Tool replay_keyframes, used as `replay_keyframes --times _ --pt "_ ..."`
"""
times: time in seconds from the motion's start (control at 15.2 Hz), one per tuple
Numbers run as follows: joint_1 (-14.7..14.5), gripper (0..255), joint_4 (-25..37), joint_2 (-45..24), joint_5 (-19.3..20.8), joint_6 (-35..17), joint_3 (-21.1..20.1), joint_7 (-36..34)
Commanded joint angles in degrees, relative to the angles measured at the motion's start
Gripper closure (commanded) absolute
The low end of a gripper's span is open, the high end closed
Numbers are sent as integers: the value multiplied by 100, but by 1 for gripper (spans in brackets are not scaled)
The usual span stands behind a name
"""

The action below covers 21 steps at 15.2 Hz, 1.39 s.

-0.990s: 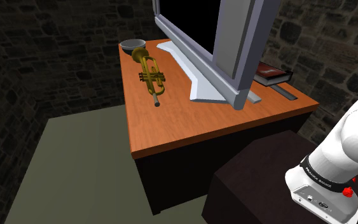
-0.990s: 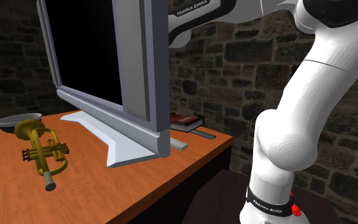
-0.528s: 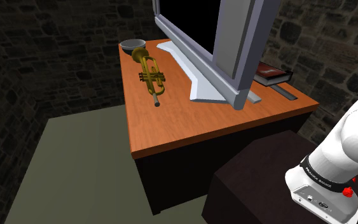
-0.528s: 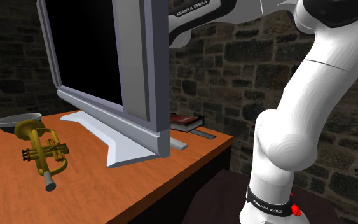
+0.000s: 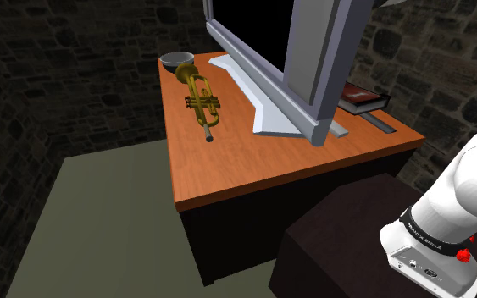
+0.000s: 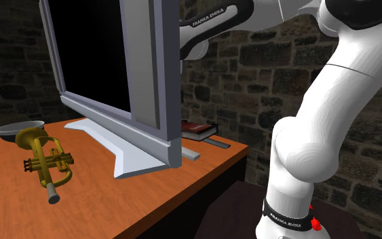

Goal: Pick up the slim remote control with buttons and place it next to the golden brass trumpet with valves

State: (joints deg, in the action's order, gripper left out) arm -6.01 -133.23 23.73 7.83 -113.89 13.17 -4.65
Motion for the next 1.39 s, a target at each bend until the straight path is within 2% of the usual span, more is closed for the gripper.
replay_keyframes --times 0.0,0.46,0.99,1.32 --pt "33 0 -392 69 -132 -430 230 273" --pt "-69 0 -1563 -127 -876 -2002 1171 1498" --pt "-292 0 -1803 -667 -1220 -2757 1347 1779" --pt "-292 0 -1803 -667 -1221 -2757 1346 1779"
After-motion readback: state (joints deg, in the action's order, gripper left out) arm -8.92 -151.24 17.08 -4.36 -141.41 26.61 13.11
